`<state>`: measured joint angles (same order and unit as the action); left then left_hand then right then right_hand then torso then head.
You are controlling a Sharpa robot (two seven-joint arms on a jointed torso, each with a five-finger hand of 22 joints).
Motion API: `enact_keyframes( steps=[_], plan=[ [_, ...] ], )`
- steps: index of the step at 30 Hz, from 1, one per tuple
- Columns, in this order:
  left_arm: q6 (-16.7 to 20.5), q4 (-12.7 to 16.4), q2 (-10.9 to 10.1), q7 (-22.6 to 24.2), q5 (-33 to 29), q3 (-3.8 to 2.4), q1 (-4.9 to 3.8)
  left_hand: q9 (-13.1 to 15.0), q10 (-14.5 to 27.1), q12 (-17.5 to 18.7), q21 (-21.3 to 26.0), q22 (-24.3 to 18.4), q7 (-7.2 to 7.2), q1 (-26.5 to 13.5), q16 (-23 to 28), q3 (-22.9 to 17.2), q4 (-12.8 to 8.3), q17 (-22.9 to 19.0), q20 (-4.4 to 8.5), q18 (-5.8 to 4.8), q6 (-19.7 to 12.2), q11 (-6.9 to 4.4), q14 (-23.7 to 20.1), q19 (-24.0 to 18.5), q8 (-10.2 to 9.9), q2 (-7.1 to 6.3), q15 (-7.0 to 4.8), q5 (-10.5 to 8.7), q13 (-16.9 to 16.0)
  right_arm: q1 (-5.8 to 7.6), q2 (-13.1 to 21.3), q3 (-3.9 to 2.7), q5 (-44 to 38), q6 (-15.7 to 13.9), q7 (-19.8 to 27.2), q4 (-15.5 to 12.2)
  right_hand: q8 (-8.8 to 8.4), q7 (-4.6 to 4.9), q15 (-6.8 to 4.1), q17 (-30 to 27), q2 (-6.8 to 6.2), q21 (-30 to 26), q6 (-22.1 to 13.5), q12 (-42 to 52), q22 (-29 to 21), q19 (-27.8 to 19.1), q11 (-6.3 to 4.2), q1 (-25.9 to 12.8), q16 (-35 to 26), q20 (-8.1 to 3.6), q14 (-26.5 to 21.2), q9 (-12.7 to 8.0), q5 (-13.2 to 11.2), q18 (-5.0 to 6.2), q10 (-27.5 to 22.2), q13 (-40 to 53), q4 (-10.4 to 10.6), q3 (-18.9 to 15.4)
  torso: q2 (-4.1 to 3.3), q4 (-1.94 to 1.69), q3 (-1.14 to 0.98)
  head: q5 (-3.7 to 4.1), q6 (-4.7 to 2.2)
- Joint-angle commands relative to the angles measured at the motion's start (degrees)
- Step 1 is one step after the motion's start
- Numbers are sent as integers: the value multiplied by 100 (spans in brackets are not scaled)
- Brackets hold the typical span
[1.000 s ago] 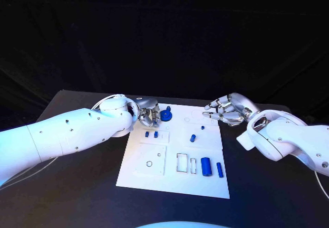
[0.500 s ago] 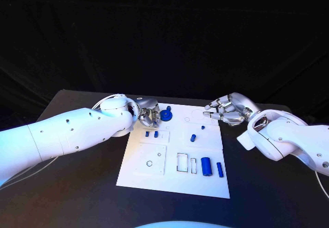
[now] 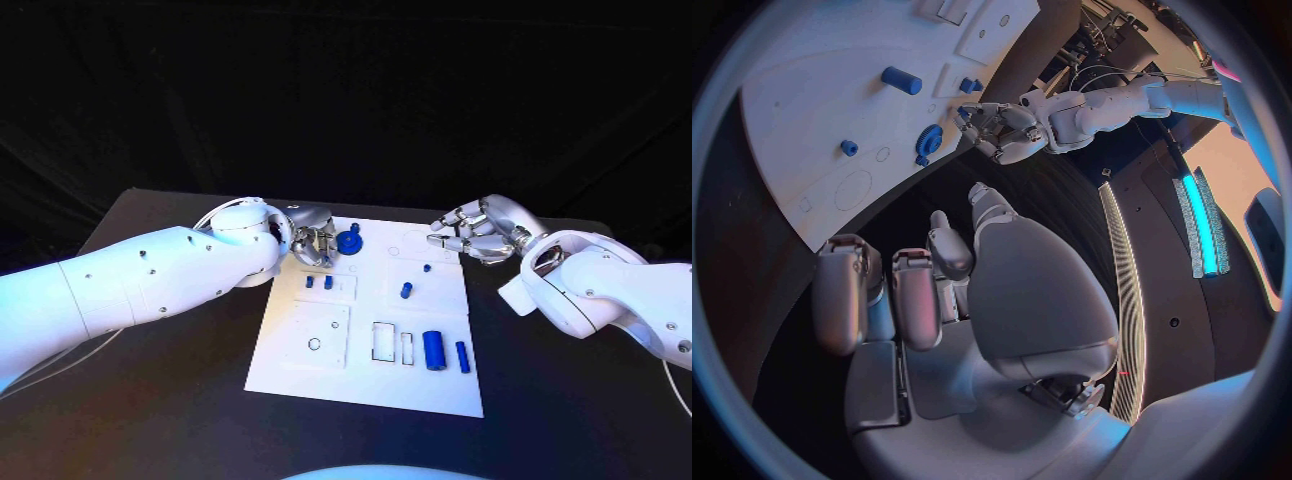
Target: Assemble the parts on the task board
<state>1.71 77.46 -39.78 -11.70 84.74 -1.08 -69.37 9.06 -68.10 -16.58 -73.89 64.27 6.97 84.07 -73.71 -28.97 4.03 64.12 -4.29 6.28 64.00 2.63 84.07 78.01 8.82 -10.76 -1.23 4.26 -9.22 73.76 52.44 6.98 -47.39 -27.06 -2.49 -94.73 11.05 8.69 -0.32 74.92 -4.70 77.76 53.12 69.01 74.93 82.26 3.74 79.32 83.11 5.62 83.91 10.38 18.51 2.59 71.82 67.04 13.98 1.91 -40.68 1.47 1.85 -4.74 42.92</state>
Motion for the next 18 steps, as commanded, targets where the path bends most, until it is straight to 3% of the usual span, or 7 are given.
enact_keyframes(
  steps=[1, 18],
  plan=[
    [-159, -17, 16, -43, 12, 11, 8, -5, -39, 6, 5, -5, -6, -4, -12, -22, -27, -5, 4, -76, 44, 14, 55, -8, -19, 43, -27, 19, -6, -3, 0, 0, -19, 16, 46, -5, 34, -23, -28, 405, 35, -23, 1, -4, 656, -24, -12, -41, -17, -1, 347, -7, 28, 65, 1, 6, -12, -17, -1, 2, 2, -2, 4],
    [-259, -38, 18, -51, 14, 16, 10, -6, -39, 10, 13, -18, -7, -9, -4, -23, -28, -19, 4, -73, 46, 15, 51, -14, -21, 40, -28, 19, -7, -3, 4, 0, -19, 15, 48, -6, 34, -23, -28, 405, 35, -23, 1, -4, 656, -24, -12, -41, -17, -1, 347, -7, 28, 65, 1, 6, -12, -17, 0, -1, -3, 0, 14]
  ],
)
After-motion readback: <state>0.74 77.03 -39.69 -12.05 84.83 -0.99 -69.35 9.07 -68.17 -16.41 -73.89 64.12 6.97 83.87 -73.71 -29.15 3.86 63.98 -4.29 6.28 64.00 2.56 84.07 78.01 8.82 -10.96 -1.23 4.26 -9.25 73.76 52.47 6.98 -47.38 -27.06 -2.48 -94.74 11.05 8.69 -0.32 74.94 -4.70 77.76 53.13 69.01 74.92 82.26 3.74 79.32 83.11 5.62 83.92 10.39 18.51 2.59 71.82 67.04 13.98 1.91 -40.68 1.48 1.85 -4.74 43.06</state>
